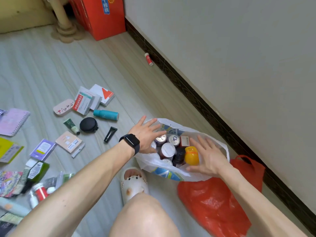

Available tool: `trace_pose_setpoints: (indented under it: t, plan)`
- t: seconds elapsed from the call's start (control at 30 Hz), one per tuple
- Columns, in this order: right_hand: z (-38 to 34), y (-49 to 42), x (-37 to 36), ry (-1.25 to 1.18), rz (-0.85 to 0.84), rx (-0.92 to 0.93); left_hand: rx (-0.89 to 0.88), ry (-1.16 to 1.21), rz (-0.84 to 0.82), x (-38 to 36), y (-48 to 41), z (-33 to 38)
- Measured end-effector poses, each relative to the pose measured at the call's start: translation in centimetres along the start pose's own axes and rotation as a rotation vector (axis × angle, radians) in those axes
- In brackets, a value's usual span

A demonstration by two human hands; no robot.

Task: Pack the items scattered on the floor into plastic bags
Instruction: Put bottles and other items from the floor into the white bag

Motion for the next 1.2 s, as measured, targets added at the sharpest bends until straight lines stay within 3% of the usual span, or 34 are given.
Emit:
trace_pose_setpoints:
  t: [0.1,0.33,0.63,0.8,1.2]
  plan:
    - [-3.7,1.6,2.9,-0.046,0.122,0.129,0.056,0.094,0.063,2.9,2.2,-0.7]
    - [-15.5,4.5,8.7,-0.123,0.372,0.452,0.341,0.028,0.075,5.7,12.3,-8.2]
    - [-29.4,3.4,11.6,0.009,0.407,0.735,0.815,0.276,0.054,-0.5,30.1,-19.0]
    - [-35.2,0.6,8.8,0.075,0.34,0.808,0.996,0.496,0.017,-10.6,35.9,-20.1]
    - [-44.6,-8.1,-8.0,0.543,-0.18,0.832,1.068,0.898,-0.114,-29.5,34.9,-14.5]
Point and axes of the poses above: each hand's wrist, its own y-axis away from the middle knuckle, its own x-axis out of the back of the hand, z = x × y, the point moved 6 cm from there along -y, towards the middle knuckle, and after that the axes turned 7 degrees about -z, right-handed, at the moved point
